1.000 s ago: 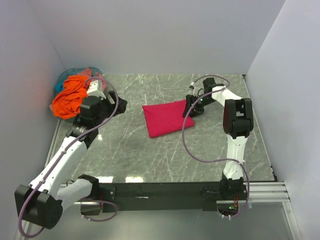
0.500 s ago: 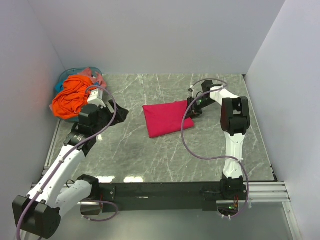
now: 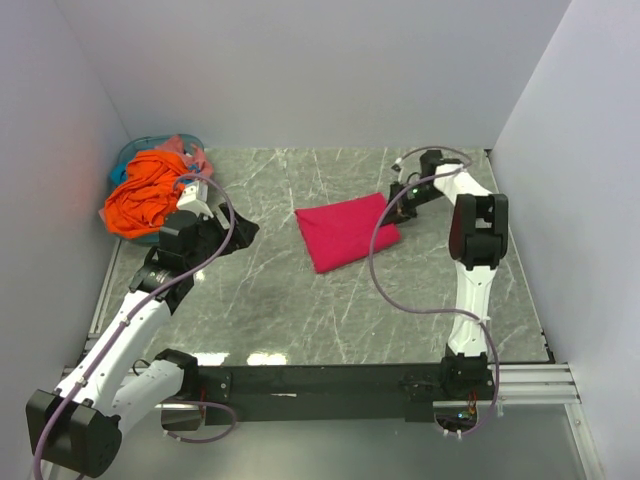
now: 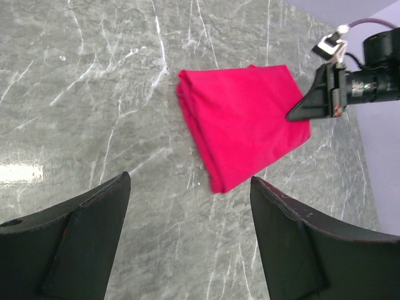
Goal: Fold and stack the t-shirts
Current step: Neatly place the folded tshirt to the corner
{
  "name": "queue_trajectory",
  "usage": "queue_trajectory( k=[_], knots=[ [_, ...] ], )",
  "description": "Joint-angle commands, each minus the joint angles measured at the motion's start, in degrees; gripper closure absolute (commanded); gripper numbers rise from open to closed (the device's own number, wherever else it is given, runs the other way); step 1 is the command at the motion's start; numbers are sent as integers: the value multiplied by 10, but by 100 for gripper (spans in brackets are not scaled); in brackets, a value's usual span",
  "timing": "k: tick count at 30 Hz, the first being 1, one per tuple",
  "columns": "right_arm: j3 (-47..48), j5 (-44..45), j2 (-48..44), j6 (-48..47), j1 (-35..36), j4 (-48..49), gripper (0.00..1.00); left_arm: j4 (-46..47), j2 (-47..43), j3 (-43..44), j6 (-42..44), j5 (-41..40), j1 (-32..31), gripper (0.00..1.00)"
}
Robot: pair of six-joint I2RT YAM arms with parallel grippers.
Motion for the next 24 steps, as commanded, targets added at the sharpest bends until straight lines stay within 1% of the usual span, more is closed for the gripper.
queue_trajectory(
  k=[1, 4, 5, 7, 8, 12, 16, 20, 24],
  knots=[
    [67, 14, 23, -22, -60, -37, 100, 14, -10, 1, 3, 6, 2, 18],
    [124, 50, 46, -44, -91, -71, 100, 19, -4, 1, 3, 8, 2, 18],
    [136, 70, 51, -49, -111, -75, 100, 21, -1, 1, 3, 9, 2, 18],
    [173, 102, 65, -58, -129, -92, 100, 27, 3, 1, 2, 12, 2, 18],
    [188, 133, 66, -59, -144, -93, 100, 27, 8, 1, 1, 13, 2, 18],
    [191, 204, 52, -62, -178, -64, 100, 34, 19, 3, 3, 19, 1, 18],
    [222, 267, 56, -65, -201, -51, 100, 35, 33, 11, 7, 23, 2, 18],
    [258, 307, 68, -59, -217, -37, 100, 37, 40, 12, 7, 24, 2, 19],
    [272, 340, 71, -57, -222, -17, 100, 40, 41, 7, 7, 28, 1, 19]
  ],
)
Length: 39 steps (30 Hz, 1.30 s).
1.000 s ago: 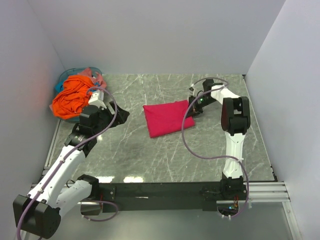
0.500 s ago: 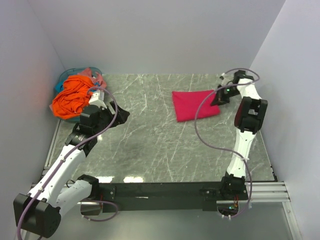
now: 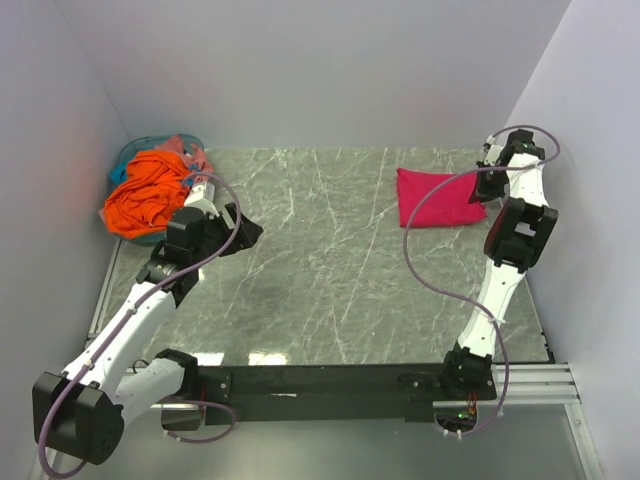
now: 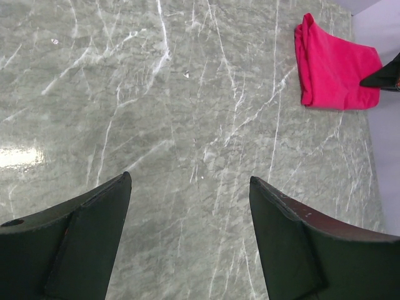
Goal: Fold and stack the t-shirts
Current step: Neatly place the folded tshirt to the corner
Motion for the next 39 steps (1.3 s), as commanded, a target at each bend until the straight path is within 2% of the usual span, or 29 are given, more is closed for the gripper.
queue_trajectory(
  k=[1, 6, 7, 8, 10, 12, 14, 25, 28, 29, 33, 34, 39],
  knots=[
    [29, 58, 2, -6, -4, 33, 100, 32, -1, 8, 6, 12, 2, 19],
    [45, 120, 2, -8, -4, 66, 98, 23, -3, 11, 12, 7, 2, 19],
    [44, 125, 0, -9, -4, 70, 95, 22, -5, 12, 12, 6, 2, 19],
    [39, 131, -8, -9, -4, 80, 81, 21, -7, 12, 14, 4, 1, 19],
    [27, 140, -19, -12, -4, 92, 70, 17, -12, 14, 15, 0, 2, 19],
    [-3, 152, -43, -16, -2, 119, 58, 11, -14, 16, 18, -1, 2, 19],
    [-41, 161, -76, -25, 1, 145, 52, 5, -19, 20, 24, -9, 2, 19],
    [-228, 218, -226, -88, 78, 228, 50, -35, -55, 52, 56, -47, 3, 18],
    [-282, 201, -263, -112, 112, 236, 48, -46, -66, 58, 67, -55, 2, 17],
    [-295, 168, -272, -124, 120, 231, 45, -49, -70, 59, 70, -56, 2, 17],
    [-352, 89, -312, -215, 162, 209, 38, -58, -82, 57, 84, -57, 2, 16],
    [-368, 87, -317, -261, 172, 206, 38, -58, -85, 56, 89, -57, 2, 16],
    [-369, 105, -286, -355, 202, 174, 39, -57, -90, 47, 91, -49, 2, 16]
  ],
)
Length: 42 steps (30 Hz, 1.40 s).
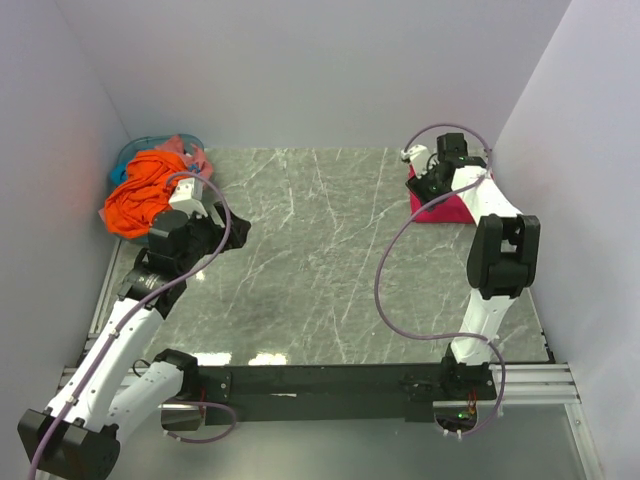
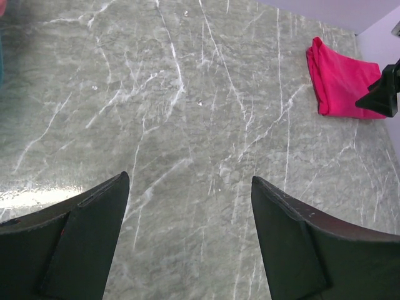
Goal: Fold and stack the t-shirts
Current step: Neatly place the folded tshirt to the corner
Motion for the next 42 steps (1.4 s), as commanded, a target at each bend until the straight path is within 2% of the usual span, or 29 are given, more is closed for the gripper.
queue_trajectory(
  k=[1, 13, 19, 20, 23, 25, 27, 30, 35, 42],
  knots=[
    [-4, -7, 4, -101, 1, -19, 39, 5, -11, 9, 15, 2, 2, 16],
    [-15, 41, 62, -164, 30, -14, 42, 26, 10, -2, 10, 24, 2, 16],
    [3, -12, 42, -139, 29, -42, 44, 46, 20, -14, -1, 42, 2, 16],
    [50, -63, 40, -90, 26, -66, 44, 55, 33, -10, -8, 55, 2, 16],
    [97, -86, 50, -18, 26, -59, 44, 58, 39, -8, -10, 59, 2, 16],
    [153, -95, 85, 63, 30, -55, 44, 60, 42, -4, -11, 59, 2, 16],
    [193, -48, 117, 144, 37, -39, 44, 59, 43, -1, -11, 58, 2, 16],
    [252, 22, 173, 210, 43, -16, 43, 58, 41, -3, -13, 56, 3, 16],
    [338, 91, 255, 238, 54, -25, 42, 66, 45, -10, -18, 60, 2, 16],
    [340, 177, 288, 222, 69, 3, 41, 83, 68, -11, -23, 72, 2, 16]
  ],
)
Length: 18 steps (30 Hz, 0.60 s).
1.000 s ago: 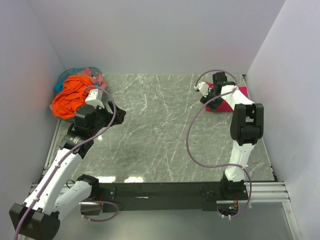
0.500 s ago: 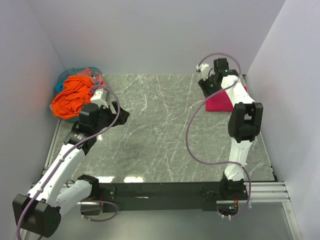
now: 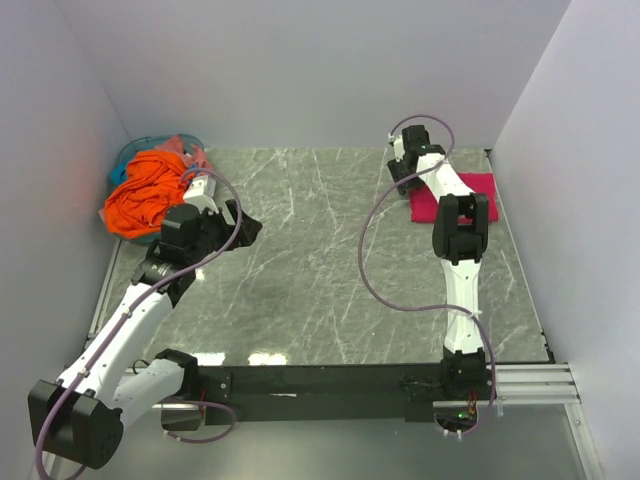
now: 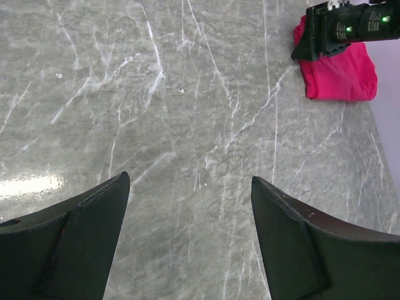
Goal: Fold and stack the t-shirts
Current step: Neatly place the folded tshirt to the corner
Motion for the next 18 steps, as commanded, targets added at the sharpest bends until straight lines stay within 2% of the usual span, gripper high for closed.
queue_trajectory(
  k=[1, 9, 18],
  knots=[
    [21, 73, -6, 7, 8, 22, 41, 33, 8, 0, -7, 19, 2, 16],
    [36, 116, 24, -10, 8, 29, 50, 29, 8, 1, -3, 15, 2, 16],
    [74, 116, 58, -20, 9, 5, 64, 28, 16, 7, -2, 16, 2, 16]
  ],
)
